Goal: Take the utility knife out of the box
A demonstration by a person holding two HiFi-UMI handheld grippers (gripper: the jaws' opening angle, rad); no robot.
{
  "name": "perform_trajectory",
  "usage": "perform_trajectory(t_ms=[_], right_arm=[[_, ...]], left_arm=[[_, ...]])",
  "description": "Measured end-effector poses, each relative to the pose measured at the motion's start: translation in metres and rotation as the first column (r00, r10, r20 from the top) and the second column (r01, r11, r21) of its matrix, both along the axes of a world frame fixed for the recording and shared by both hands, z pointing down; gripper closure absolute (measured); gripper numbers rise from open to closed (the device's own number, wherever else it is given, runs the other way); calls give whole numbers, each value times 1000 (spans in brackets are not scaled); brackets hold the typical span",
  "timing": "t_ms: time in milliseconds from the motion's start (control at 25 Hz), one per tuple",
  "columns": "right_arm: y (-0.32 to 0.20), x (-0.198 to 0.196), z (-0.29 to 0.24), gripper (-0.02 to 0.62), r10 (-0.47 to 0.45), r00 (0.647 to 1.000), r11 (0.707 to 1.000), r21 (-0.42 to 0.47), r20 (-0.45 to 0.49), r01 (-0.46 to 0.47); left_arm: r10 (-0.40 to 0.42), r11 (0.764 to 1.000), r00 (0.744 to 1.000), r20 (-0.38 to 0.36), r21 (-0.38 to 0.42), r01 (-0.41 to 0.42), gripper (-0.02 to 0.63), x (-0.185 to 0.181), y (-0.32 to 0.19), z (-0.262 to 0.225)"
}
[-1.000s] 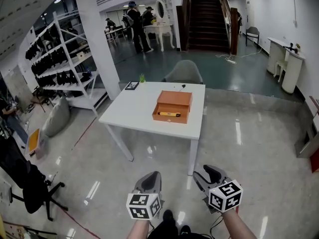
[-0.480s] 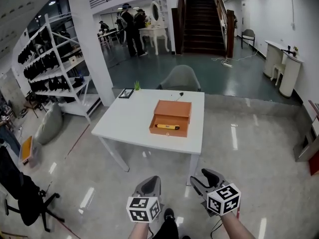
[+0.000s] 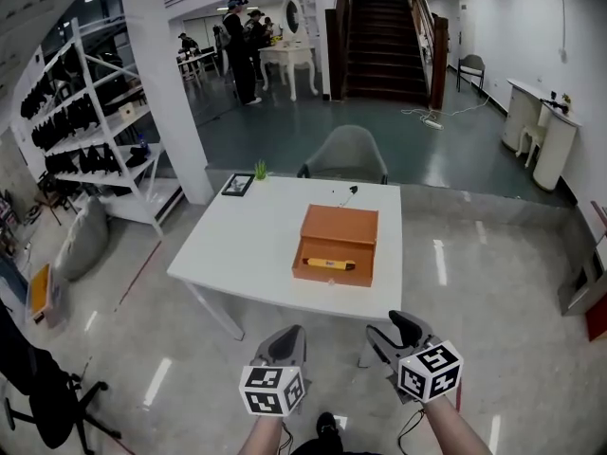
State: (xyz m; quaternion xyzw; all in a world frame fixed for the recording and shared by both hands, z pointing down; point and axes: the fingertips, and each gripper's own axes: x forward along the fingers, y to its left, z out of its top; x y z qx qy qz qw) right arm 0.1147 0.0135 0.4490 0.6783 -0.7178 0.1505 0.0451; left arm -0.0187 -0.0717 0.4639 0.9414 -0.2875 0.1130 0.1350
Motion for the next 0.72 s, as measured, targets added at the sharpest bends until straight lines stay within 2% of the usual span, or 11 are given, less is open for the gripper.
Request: perform_trajectory(t_ms=[440, 720], right_arm=[[-78, 20, -14, 374, 5, 998, 1000, 26, -56, -3], [-97, 30, -9, 374, 6, 999, 1000, 5, -48, -6]], left_arm=[[34, 998, 999, -5, 54, -34, 589, 19, -82, -18], [36, 999, 999, -2, 33, -36, 588, 25, -102, -15]])
